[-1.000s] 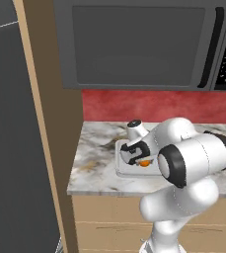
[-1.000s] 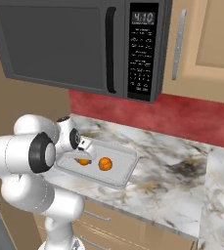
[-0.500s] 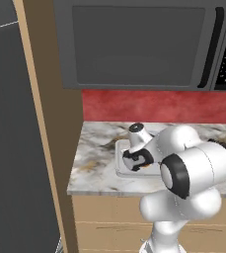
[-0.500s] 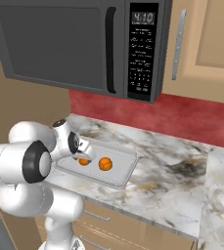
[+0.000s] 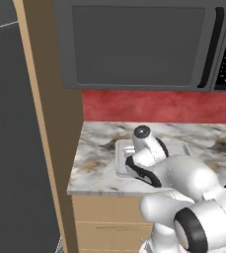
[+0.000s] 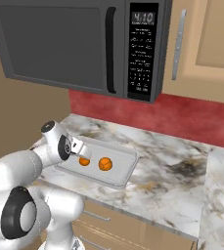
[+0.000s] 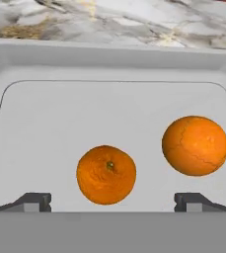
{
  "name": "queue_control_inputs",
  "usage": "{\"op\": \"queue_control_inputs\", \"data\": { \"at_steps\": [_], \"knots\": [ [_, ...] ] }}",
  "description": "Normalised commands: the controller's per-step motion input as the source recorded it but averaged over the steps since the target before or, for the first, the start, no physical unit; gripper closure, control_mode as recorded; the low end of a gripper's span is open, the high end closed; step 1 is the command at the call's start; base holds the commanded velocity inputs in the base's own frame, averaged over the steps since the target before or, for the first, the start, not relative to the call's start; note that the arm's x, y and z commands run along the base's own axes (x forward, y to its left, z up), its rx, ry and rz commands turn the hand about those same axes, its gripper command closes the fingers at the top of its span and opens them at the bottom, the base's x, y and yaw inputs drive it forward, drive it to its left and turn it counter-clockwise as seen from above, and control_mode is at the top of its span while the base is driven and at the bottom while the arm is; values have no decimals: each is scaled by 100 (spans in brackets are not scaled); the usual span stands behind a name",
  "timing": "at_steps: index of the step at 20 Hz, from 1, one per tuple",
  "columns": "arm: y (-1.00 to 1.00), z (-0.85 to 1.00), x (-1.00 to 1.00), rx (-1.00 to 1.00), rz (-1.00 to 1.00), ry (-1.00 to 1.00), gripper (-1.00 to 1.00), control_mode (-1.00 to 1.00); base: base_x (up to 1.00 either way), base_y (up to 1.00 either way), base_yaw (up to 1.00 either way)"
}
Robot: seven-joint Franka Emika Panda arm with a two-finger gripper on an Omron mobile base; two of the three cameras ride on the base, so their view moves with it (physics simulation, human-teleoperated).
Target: Pick the tangerine and orange from the fridge and place them inside the tupperware on the counter.
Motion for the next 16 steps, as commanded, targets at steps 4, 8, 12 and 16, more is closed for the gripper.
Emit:
{"op": "queue_control_inputs", "data": {
  "at_steps": [4, 8, 12, 16],
  "knots": [
    [0, 70, -39, 0, 0, -14, -100, -100, 0, 0, 0],
    [0, 73, -37, 0, 1, -1, -100, -100, 0, 0, 0],
    [0, 69, -38, 0, 7, 0, -100, -100, 0, 0, 0],
    [2, 56, -48, 0, 8, 0, -100, -100, 0, 0, 0]
  ]
}}
